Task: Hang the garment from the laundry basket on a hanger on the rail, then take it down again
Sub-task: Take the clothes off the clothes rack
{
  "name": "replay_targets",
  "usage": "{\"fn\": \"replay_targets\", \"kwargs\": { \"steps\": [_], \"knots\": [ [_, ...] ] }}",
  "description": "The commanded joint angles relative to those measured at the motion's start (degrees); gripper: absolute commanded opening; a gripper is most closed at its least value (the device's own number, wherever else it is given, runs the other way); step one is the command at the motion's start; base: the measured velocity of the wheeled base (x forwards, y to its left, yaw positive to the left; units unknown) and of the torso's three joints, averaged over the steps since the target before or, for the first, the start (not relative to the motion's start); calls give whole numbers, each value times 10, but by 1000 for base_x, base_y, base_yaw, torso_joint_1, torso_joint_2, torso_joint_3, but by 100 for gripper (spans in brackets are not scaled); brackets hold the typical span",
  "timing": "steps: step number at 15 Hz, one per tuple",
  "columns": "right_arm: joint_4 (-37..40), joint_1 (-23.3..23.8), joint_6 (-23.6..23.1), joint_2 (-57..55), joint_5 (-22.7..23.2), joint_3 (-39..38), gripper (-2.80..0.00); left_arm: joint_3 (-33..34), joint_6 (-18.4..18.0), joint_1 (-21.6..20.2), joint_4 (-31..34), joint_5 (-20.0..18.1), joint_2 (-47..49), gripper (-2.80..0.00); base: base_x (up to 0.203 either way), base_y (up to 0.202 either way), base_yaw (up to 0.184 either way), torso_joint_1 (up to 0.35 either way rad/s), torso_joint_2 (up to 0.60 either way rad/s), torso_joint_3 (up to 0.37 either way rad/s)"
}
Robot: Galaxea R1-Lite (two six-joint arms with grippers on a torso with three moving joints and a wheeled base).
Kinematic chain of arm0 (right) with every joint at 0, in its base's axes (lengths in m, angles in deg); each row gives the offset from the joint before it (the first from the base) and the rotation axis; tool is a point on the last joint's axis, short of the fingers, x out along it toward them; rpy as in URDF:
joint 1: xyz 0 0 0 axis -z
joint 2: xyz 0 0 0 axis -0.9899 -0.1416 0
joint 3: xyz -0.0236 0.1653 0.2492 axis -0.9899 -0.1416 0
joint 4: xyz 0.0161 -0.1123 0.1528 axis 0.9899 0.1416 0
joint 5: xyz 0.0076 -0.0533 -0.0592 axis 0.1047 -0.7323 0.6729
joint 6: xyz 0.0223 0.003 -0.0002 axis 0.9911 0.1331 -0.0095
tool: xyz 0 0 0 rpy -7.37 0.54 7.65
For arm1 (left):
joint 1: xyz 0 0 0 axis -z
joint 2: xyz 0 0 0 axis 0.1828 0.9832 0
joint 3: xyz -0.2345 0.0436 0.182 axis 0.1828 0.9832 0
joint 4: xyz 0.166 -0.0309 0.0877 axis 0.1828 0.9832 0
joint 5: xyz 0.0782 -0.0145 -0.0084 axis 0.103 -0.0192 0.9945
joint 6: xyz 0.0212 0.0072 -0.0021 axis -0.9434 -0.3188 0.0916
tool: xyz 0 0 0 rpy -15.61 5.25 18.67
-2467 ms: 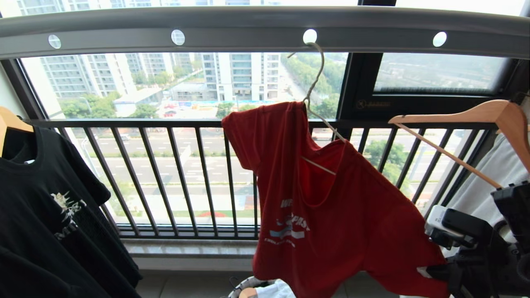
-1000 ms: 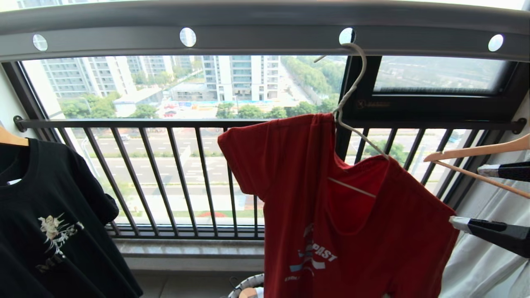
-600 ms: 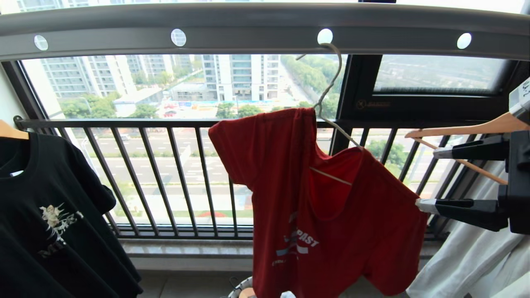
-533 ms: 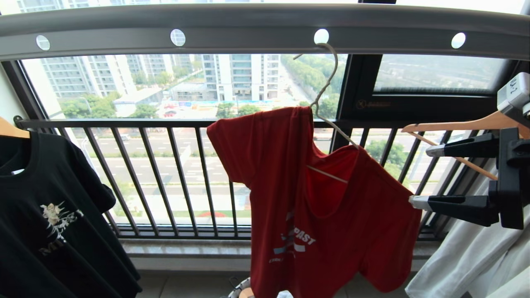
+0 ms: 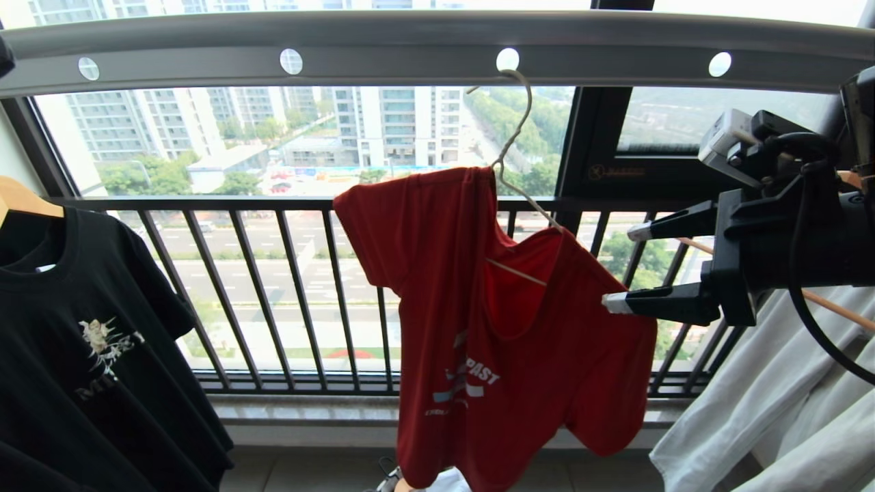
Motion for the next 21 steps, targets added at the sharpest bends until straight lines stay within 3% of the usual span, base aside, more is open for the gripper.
{"fn": "replay_targets", "kwargs": {
  "steps": [1, 9, 10, 19, 21],
  "knots": [
    [2, -1, -2, -33, 13, 12, 0, 0, 2, 0, -1, -3, 4, -280, 0, 0, 0, 0, 0, 0],
    [-2, -9, -3, -75, 21, 28, 0, 0, 2, 2, -1, -4, 0, -280, 0, 0, 0, 0, 0, 0],
    [-1, -9, -3, -74, 21, 30, -280, 0, 2, 2, -1, -4, 0, -280, 0, 0, 0, 0, 0, 0],
    [3, -9, -2, -55, 21, 26, -280, 6, 1, 3, 0, -5, -2, -280, 0, 0, 0, 0, 0, 0],
    [5, -9, -2, -50, 20, 25, -280, 12, 2, 17, 0, -34, -1, -280, 0, 0, 0, 0, 0, 0]
  ]
}}
